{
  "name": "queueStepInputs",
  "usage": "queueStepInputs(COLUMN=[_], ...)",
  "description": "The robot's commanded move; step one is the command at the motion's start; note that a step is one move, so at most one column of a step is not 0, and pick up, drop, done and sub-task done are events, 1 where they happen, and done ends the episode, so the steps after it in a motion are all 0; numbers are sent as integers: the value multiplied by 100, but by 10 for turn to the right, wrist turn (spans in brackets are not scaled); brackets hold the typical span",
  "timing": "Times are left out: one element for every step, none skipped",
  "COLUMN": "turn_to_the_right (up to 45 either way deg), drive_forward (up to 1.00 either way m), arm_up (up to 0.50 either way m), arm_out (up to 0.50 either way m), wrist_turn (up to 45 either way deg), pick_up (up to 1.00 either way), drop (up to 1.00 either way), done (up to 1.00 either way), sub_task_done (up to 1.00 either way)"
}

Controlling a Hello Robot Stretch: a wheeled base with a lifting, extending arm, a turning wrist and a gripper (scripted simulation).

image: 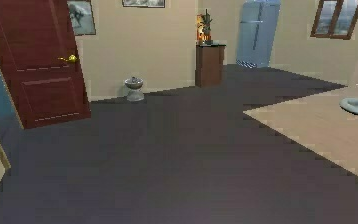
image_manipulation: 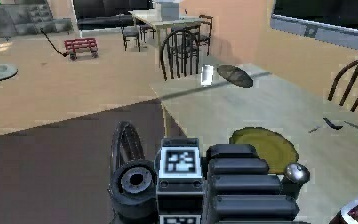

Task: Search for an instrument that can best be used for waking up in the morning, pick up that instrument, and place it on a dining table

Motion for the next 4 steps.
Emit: queueStepInputs(turn_to_the_right=[-30,-450,-450,-450], drive_forward=[0,0,0,0], arm_up=[0,0,0,0], arm_out=[0,0,0,0], wrist_turn=[0,0,0,0], pick_up=[0,0,0,0], drop=[0,0,0,0], done=[0,0,0,0], sub_task_done=[0,0,0,0])
